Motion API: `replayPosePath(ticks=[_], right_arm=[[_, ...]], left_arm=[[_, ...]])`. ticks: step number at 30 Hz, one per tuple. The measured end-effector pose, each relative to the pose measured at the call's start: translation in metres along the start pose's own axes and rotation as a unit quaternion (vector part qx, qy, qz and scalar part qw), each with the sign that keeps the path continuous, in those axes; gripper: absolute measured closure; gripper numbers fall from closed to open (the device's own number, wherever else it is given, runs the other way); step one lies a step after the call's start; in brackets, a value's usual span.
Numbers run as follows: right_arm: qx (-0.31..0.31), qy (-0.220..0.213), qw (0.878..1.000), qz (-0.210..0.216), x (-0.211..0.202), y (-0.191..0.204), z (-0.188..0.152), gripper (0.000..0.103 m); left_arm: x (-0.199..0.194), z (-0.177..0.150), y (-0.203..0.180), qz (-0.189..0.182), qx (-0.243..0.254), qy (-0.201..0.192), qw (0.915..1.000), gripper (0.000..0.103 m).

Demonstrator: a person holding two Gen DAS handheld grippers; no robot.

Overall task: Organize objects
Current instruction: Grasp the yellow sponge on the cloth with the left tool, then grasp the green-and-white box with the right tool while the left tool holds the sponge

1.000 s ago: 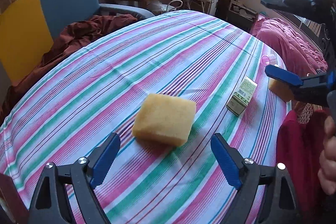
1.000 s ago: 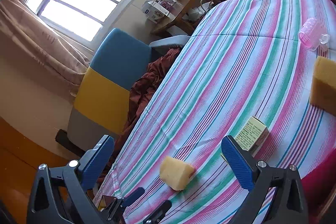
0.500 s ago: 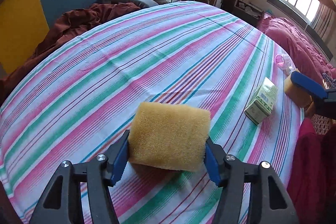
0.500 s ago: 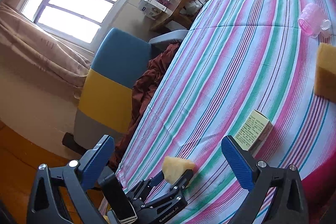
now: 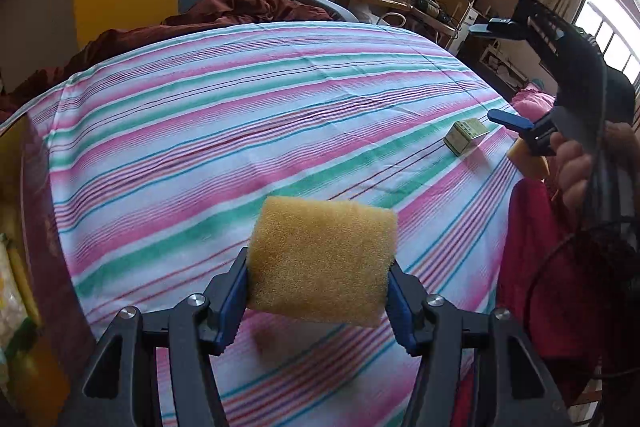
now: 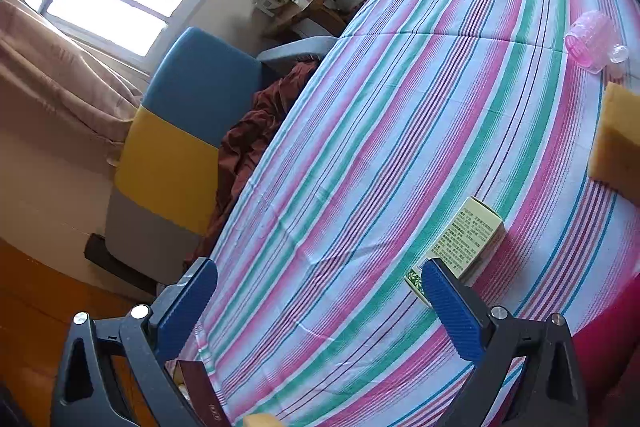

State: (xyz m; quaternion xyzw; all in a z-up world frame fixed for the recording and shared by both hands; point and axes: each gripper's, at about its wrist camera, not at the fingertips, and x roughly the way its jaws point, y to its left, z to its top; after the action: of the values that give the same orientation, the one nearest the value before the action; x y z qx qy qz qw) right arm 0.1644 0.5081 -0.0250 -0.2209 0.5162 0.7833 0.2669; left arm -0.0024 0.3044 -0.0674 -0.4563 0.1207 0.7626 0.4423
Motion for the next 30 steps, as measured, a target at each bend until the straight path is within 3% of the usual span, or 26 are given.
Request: replayPosePath(ticks=[4,7,9,12,14,16,20,30], right_arm=[[-0.032,0.048,0.998,-0.017,0.007,0.007,0.005,0.0],[-0.102,0.089,0.989,-0.055,0.012,0.016,0.018,0.0],[-0.153,0.119,0.976,-0.099,0.016,0.016,0.028,0.0],[-0.214,0.174,0.946,-0.169,0.028,0.007,0.033,0.0],[-0.25,0.195,0.924,-0.212,0.038,0.003,0.03,0.0],[-0.273,0.202,0.911,-0.235,0.046,0.003,0.029,0.0],[-0.287,0.222,0.902,-0.236,0.06,0.005,0.027,0.0],[-0.303,0.288,0.864,-0.28,0.095,-0.007,0.023,0.002]], left_arm=[[-0.031,-0.018,0.008,0.001,-0.002,-0.018,0.9998,0.042],[-0.047,-0.027,0.017,-0.01,-0.013,-0.028,0.9995,0.042],[-0.053,-0.032,0.02,-0.017,-0.02,-0.034,0.9991,0.042],[-0.055,-0.036,0.021,-0.027,-0.032,-0.035,0.9985,0.042],[-0.056,-0.035,0.019,-0.032,-0.033,-0.04,0.9982,0.042],[-0.062,-0.036,0.015,-0.037,-0.026,-0.048,0.9978,0.042],[-0.07,-0.037,0.013,-0.035,-0.021,-0.058,0.9975,0.042],[-0.072,-0.04,0.013,-0.03,-0.029,-0.061,0.9972,0.042]])
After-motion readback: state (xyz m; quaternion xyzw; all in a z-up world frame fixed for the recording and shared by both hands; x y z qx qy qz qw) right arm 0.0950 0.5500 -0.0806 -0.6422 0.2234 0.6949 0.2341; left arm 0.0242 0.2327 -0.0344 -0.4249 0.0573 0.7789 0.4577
